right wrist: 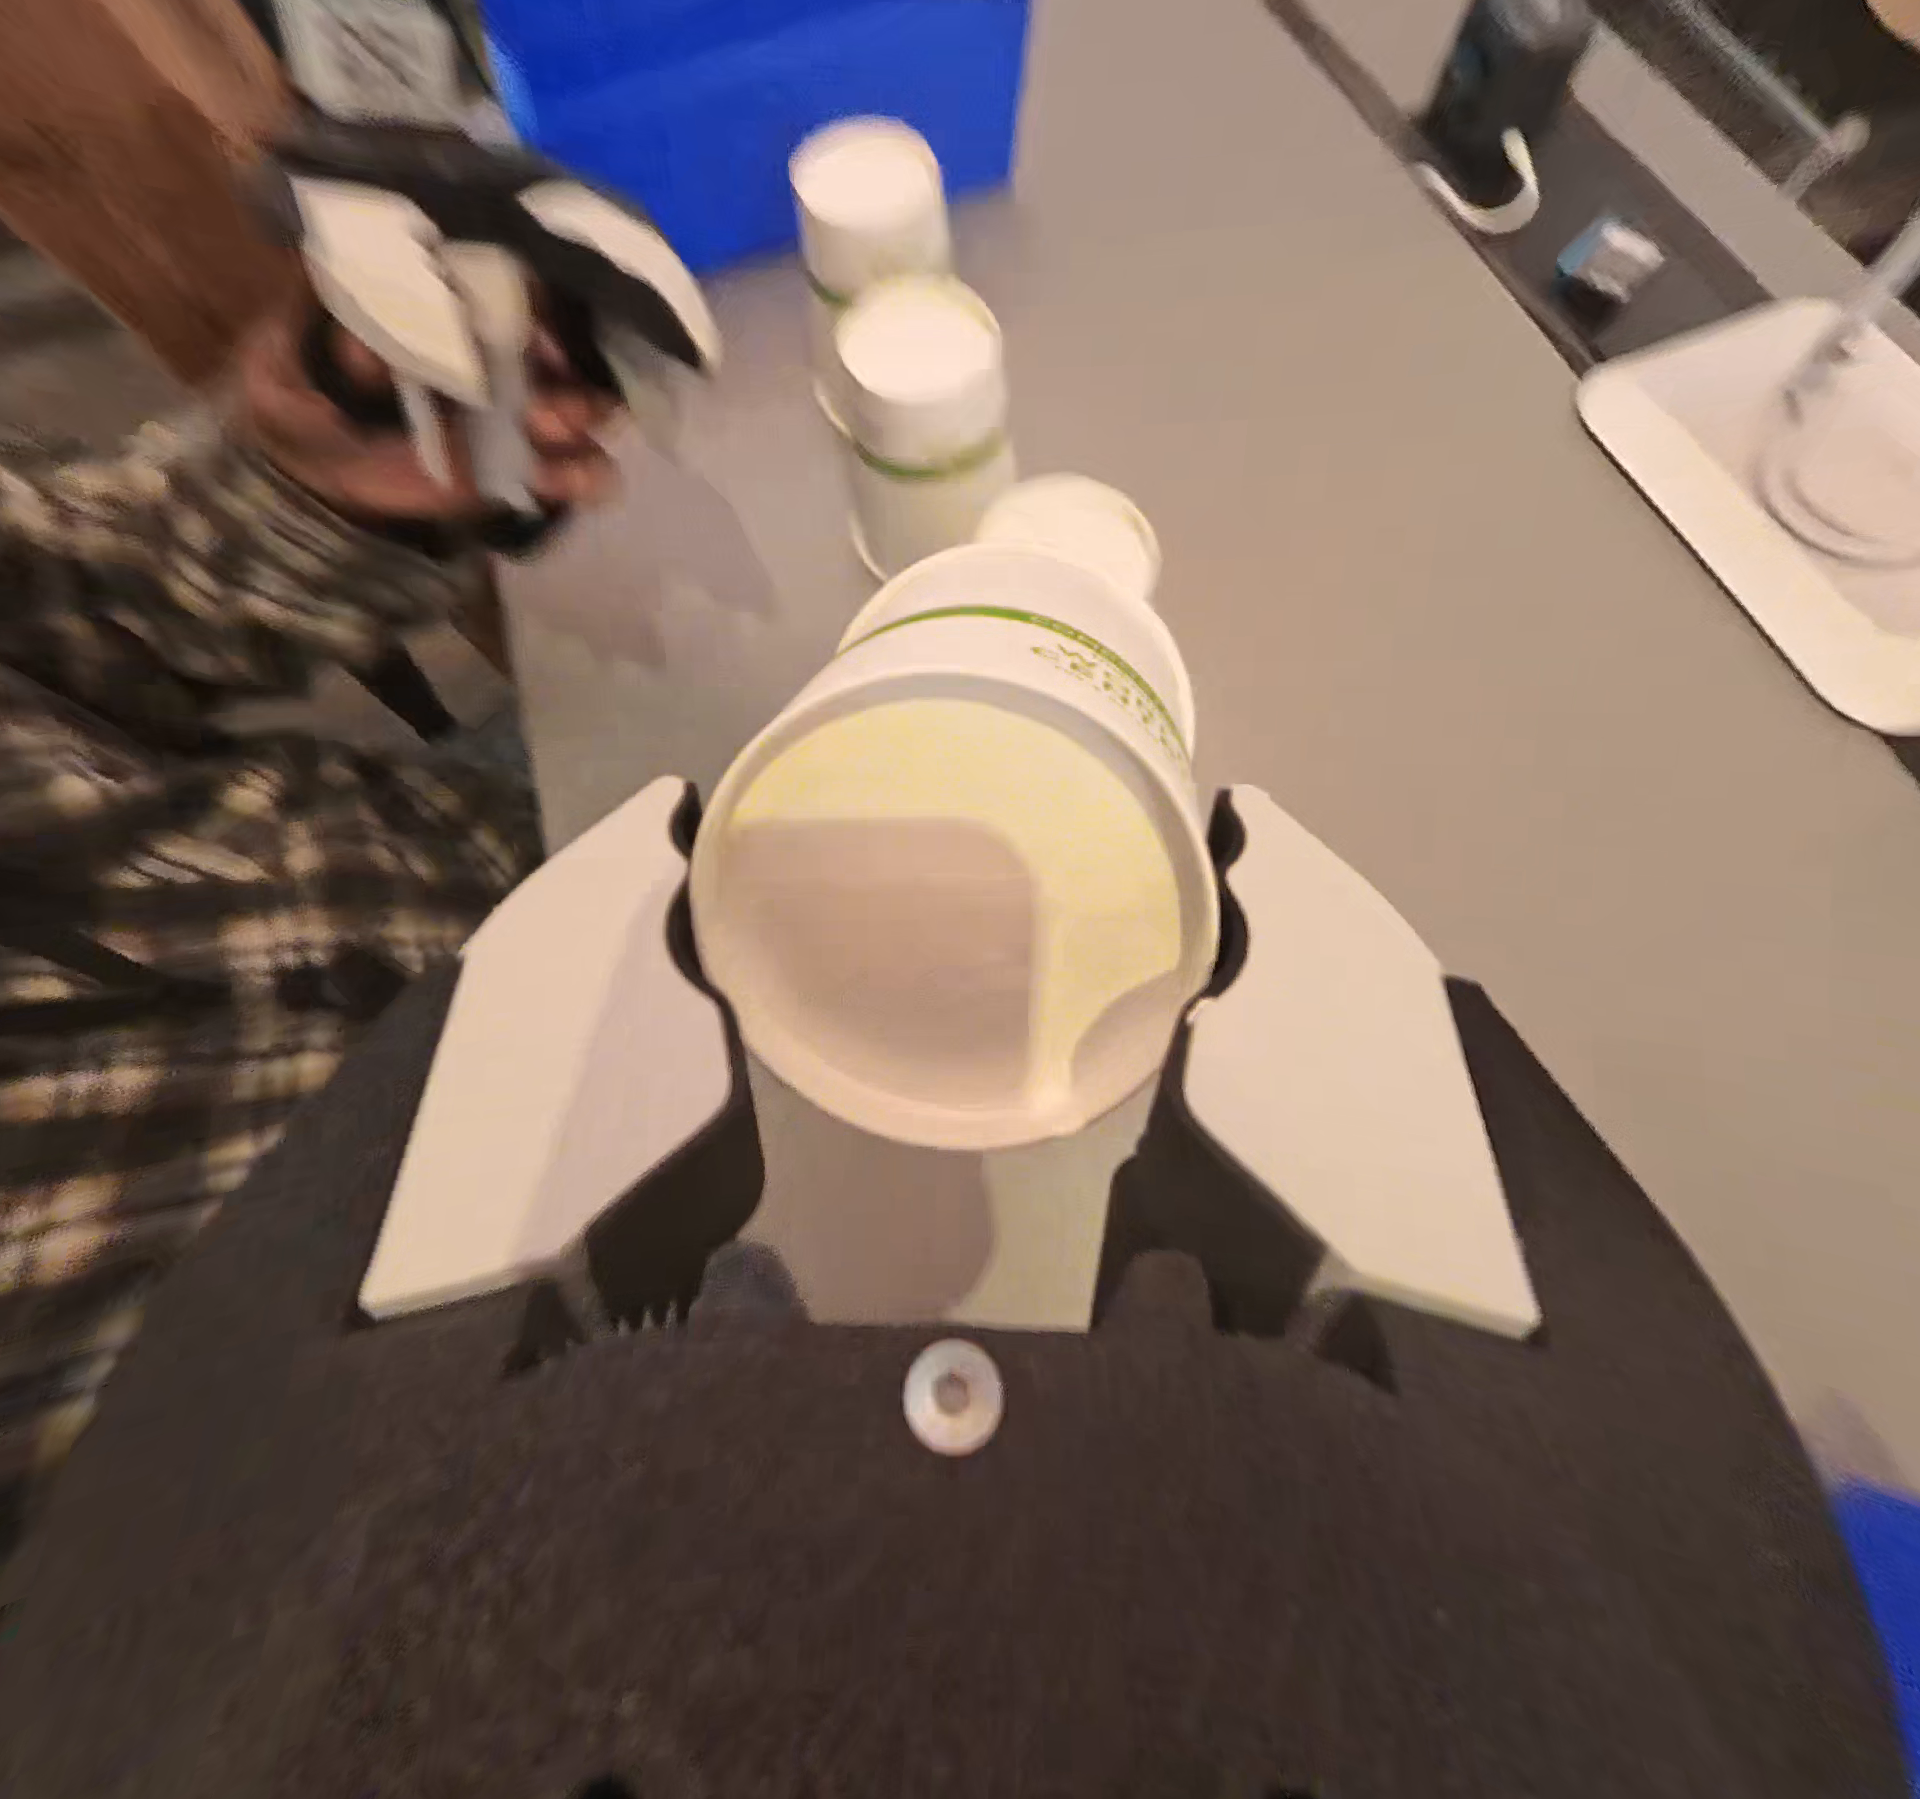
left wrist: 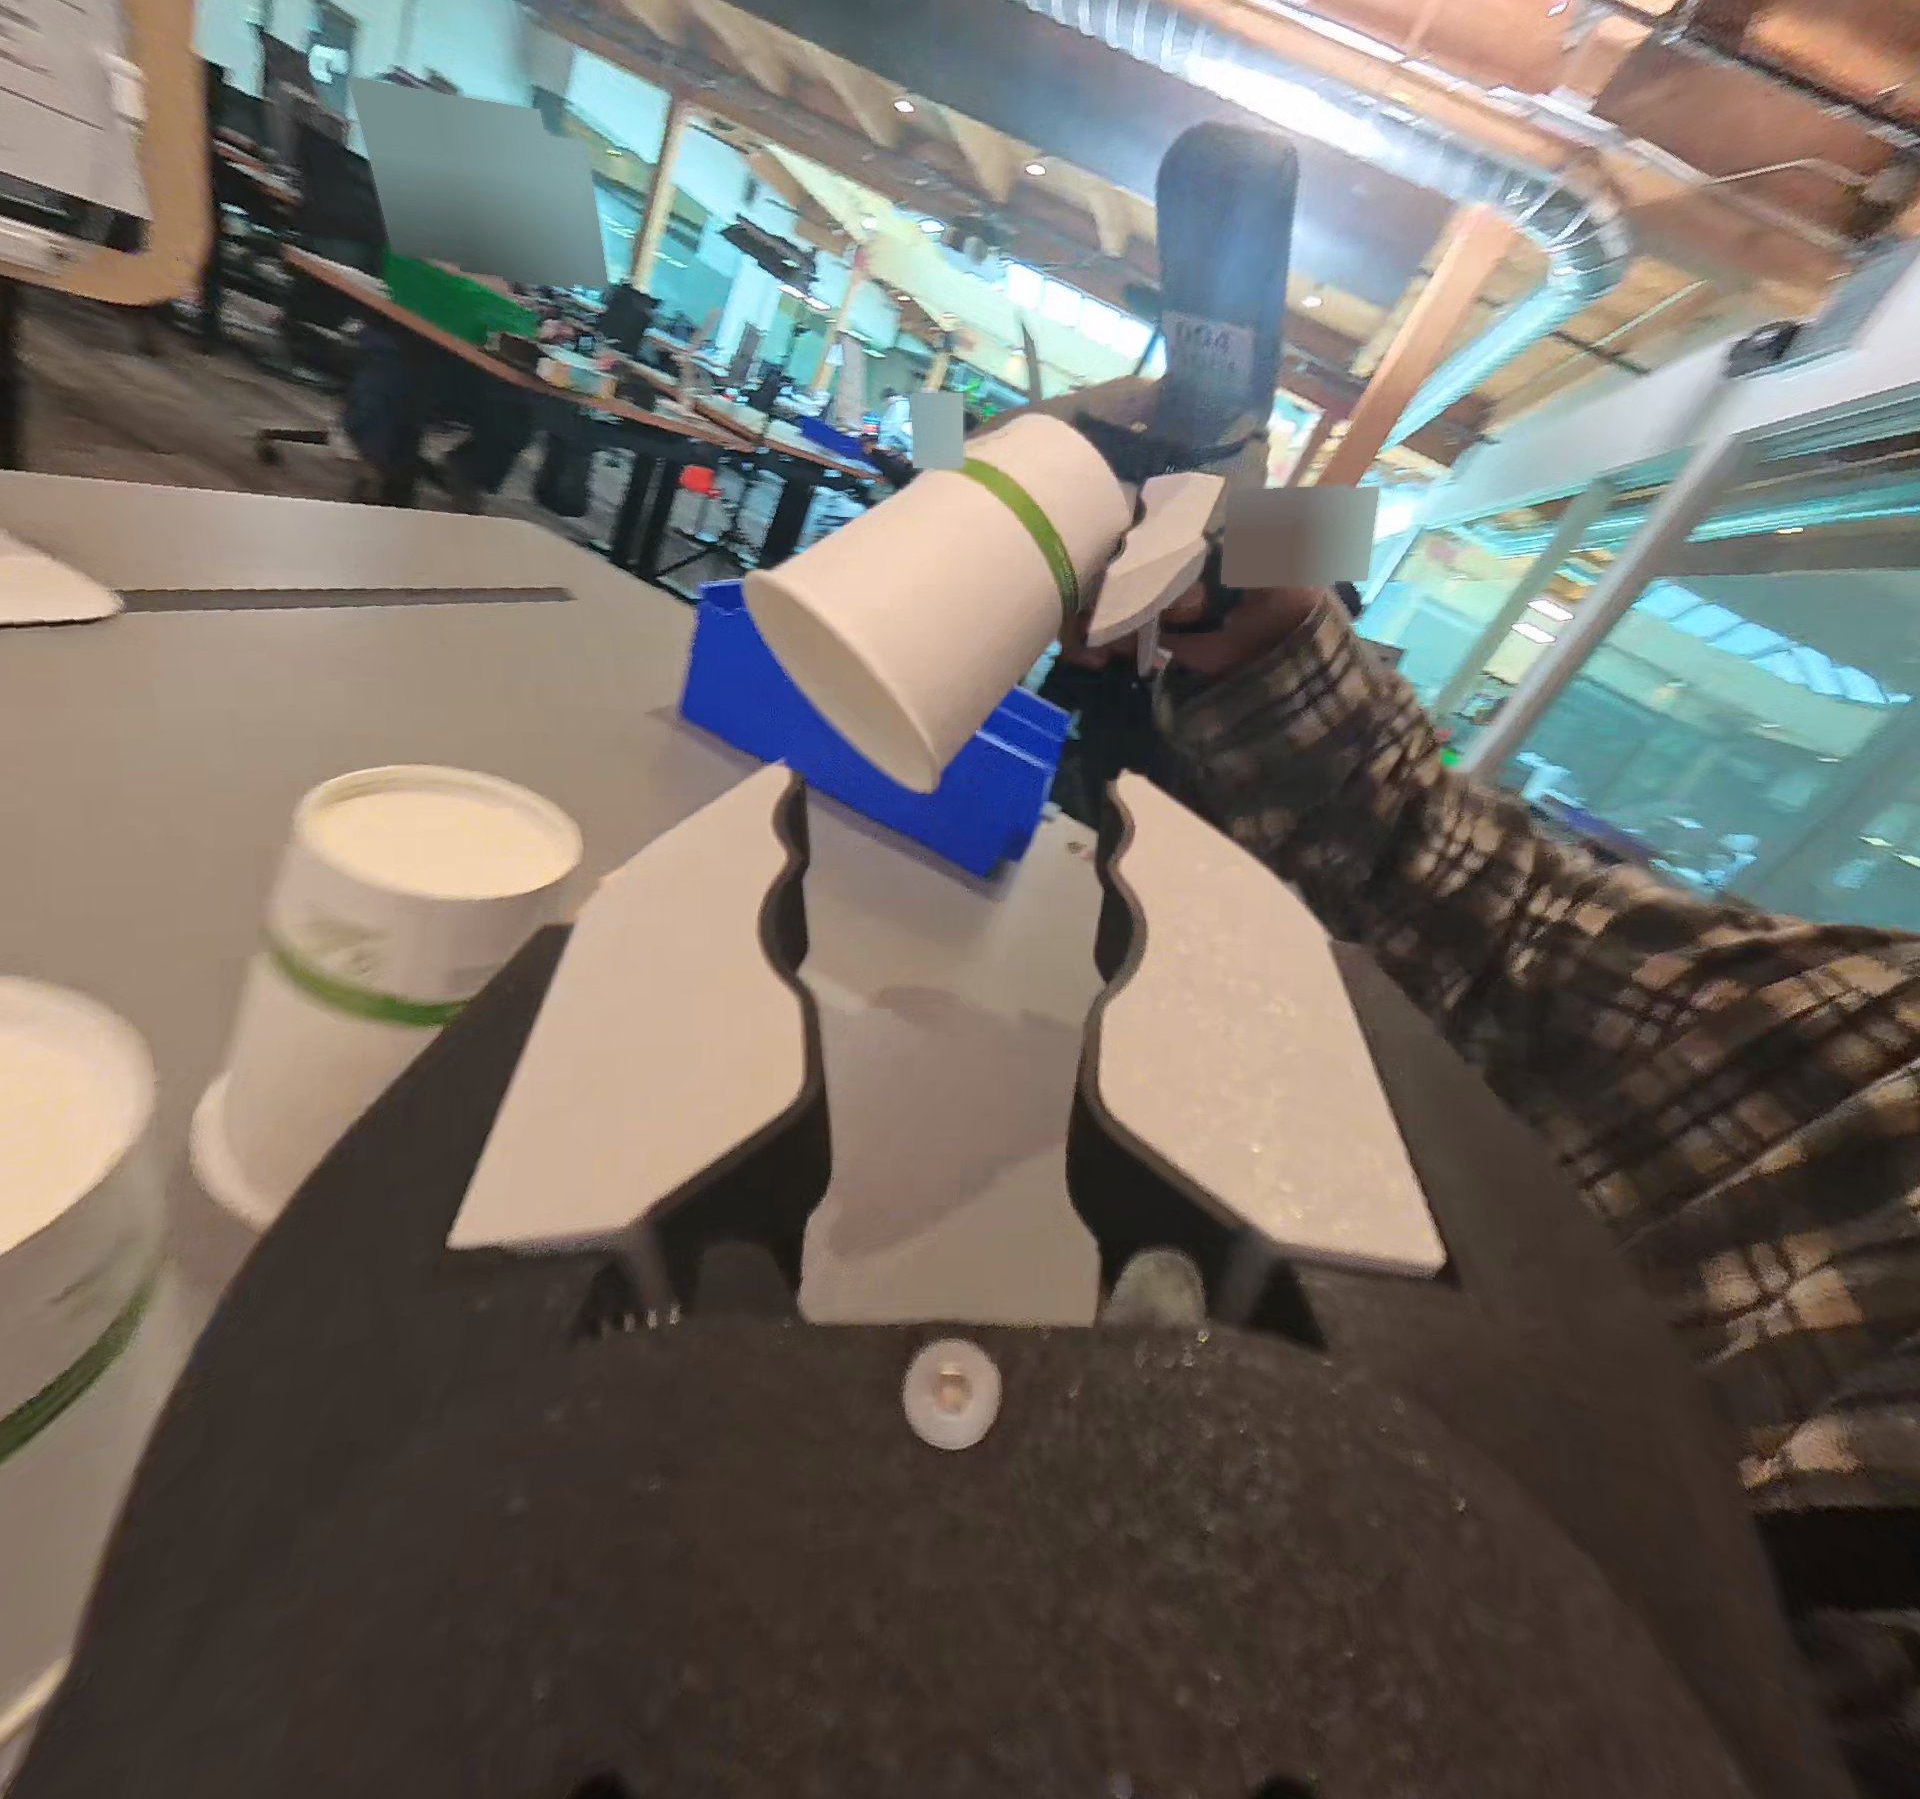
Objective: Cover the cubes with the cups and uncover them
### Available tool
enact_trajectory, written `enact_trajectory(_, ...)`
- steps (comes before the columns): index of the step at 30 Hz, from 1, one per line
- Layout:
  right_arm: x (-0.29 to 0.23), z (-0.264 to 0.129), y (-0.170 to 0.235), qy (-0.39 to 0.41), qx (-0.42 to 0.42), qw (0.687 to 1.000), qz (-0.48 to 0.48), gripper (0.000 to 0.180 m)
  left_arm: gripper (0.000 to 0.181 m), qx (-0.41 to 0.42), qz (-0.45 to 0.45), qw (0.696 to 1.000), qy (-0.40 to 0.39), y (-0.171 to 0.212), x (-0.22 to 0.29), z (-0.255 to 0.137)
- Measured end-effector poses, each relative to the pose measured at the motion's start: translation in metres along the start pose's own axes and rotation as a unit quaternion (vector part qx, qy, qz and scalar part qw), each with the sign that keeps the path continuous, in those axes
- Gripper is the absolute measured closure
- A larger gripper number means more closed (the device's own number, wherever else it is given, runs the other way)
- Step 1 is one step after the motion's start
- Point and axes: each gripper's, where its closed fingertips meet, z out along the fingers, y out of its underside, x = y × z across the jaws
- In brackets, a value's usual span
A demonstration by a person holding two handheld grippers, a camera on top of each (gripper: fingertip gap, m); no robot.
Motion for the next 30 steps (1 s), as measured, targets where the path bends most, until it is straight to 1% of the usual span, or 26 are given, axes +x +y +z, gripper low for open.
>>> enact_trajectory(4,0.038,0.004,0.029,0.062,-0.13,0.989,-0.018,0.089,0.129,0.009,0.04,0.997,-0.062,-0.006,-0.004,-0.042)
enact_trajectory(6,0.047,0.016,0.042,0.061,-0.176,0.982,-0.016,0.089,0.129,0.02,0.057,0.994,-0.089,-0.009,-0.001,-0.057)
enact_trajectory(9,0.055,0.038,0.059,0.054,-0.229,0.972,-0.02,0.089,0.13,0.03,0.09,0.989,-0.114,-0.01,0.006,-0.07)
enact_trajectory(13,0.059,0.066,0.076,0.037,-0.273,0.961,-0.017,0.089,0.13,0.014,0.127,0.982,-0.139,-0.016,0.009,-0.074)
enact_trajectory(19,0.064,0.092,0.092,0.019,-0.316,0.949,-0.01,0.089,0.13,-0.004,0.143,0.981,-0.128,-0.014,0.012,-0.066)
enact_trajectory(25,0.065,0.102,0.109,0.002,-0.354,0.935,0.0,0.089,0.13,-0.02,0.14,0.982,-0.122,-0.006,0.007,-0.066)
enact_trajectory(30,0.066,0.107,0.112,-0.005,-0.354,0.935,0.006,0.089,0.131,-0.02,0.135,0.983,-0.12,-0.007,0.004,-0.068)
